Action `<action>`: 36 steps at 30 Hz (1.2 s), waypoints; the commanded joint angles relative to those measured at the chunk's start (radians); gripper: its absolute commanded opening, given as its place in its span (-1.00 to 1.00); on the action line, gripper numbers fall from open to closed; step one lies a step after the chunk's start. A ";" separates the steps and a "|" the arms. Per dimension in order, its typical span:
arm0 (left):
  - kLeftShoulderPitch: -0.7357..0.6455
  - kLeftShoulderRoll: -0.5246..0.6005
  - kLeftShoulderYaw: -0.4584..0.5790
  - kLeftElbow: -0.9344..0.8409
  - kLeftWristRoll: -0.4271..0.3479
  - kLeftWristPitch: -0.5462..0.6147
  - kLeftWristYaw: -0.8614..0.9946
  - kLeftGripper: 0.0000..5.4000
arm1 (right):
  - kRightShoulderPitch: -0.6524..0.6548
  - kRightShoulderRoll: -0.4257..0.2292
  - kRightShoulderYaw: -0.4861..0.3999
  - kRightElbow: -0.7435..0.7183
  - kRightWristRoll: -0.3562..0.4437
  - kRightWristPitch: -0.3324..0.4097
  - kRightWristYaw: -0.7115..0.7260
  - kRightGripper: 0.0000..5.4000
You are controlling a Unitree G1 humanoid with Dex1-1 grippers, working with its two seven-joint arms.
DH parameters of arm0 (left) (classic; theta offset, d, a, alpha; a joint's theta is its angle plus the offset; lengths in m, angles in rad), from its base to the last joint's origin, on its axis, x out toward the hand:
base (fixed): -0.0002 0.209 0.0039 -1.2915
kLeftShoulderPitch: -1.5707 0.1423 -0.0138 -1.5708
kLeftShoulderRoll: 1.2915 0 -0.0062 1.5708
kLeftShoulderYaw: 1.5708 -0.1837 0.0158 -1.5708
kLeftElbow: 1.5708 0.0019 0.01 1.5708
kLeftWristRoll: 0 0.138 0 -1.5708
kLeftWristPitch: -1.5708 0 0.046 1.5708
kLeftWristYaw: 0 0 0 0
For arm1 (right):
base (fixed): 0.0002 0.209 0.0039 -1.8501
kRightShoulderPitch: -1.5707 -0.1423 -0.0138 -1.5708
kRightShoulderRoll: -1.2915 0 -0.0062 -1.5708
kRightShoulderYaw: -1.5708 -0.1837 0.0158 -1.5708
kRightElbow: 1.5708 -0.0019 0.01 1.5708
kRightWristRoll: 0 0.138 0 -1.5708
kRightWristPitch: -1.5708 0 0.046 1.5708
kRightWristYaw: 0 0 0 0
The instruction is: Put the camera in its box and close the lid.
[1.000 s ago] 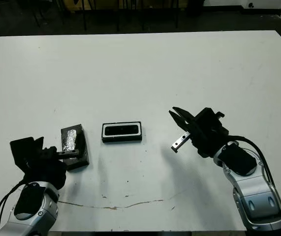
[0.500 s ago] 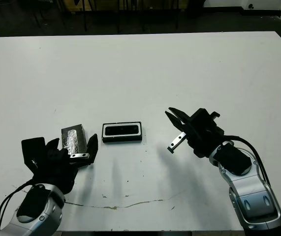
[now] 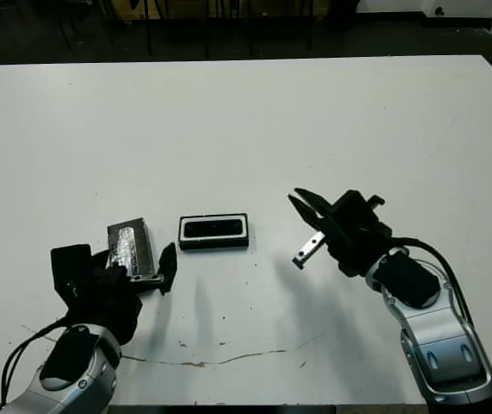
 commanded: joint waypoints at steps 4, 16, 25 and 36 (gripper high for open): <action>0.046 -0.019 -0.001 0.016 0.000 0.032 0.003 1.00 | 0.014 -0.006 -0.003 0.018 0.001 -0.003 0.012 -1.00; 0.056 -0.015 0.006 0.036 0.013 0.038 0.012 1.00 | 0.016 -0.010 -0.006 0.011 0.002 0.013 0.011 -1.00; 0.063 -0.011 -0.011 0.091 0.056 -0.010 0.036 1.00 | 0.019 -0.012 -0.013 0.032 0.006 -0.028 0.030 -1.00; 0.056 -0.012 -0.037 0.131 0.134 -0.015 0.072 1.00 | 0.018 -0.019 -0.010 0.031 -0.009 -0.028 0.033 -1.00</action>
